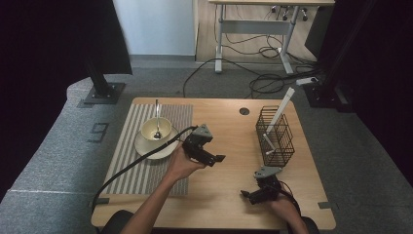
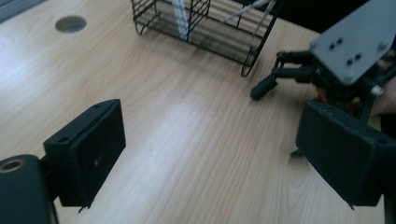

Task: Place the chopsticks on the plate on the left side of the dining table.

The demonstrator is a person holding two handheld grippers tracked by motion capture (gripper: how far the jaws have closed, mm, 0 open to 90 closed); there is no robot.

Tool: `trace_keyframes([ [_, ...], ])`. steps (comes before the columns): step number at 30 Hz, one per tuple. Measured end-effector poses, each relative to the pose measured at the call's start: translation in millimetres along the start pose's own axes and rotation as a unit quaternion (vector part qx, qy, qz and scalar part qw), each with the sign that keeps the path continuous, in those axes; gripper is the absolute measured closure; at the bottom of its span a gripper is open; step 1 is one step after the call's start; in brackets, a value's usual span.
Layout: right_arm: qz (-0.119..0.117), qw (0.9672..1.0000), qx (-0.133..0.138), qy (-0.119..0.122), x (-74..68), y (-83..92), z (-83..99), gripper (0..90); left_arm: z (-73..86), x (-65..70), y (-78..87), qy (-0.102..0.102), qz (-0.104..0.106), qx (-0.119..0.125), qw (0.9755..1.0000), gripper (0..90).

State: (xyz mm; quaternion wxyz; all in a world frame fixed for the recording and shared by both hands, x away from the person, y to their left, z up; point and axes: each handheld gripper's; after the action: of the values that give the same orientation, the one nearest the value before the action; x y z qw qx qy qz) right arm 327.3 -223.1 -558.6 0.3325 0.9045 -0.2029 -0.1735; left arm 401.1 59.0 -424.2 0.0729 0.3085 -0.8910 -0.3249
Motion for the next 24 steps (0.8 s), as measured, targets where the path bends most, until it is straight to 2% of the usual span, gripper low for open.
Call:
trace_keyframes([
  [3, 0.000, 1.0000, -0.001, 0.000, 0.0, 0.1, -0.1, 1.2, -16.6, 2.5, -3.4, -0.001, 0.013, 0.006, 0.9999, 10.5],
  [5, 0.000, 1.0000, -0.001, 0.001, 0.0, 0.1, -0.1, 1.1, -20.4, 3.4, -4.5, -0.002, 0.016, 0.006, 0.9999, 11.2],
  [10, -0.001, 1.0000, -0.001, 0.001, 0.0, 0.0, -0.1, 1.0, -42.3, 11.1, -12.0, -0.016, 0.023, 0.010, 0.9996, 13.7],
  [17, -0.001, 1.0000, -0.002, 0.001, -0.1, 0.0, -0.1, 0.9, -60.1, 20.7, -23.0, -0.025, 0.037, 0.007, 0.9990, 15.0],
  [24, -0.001, 1.0000, -0.002, 0.001, -0.1, 0.0, -0.1, 0.8, -82.4, 32.2, -33.3, -0.045, 0.046, 0.011, 0.9979, 18.7],
])
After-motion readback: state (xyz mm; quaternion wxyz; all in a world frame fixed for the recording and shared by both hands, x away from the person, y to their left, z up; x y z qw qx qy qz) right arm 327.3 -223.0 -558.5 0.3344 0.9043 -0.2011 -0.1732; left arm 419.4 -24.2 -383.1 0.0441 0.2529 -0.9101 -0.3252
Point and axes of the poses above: each handheld gripper's, and its own axes: y roughly backward along the jaws, z roughly out of its underside, x roughly to its right, and after that the axes turned 15 degrees about -z, right-handed
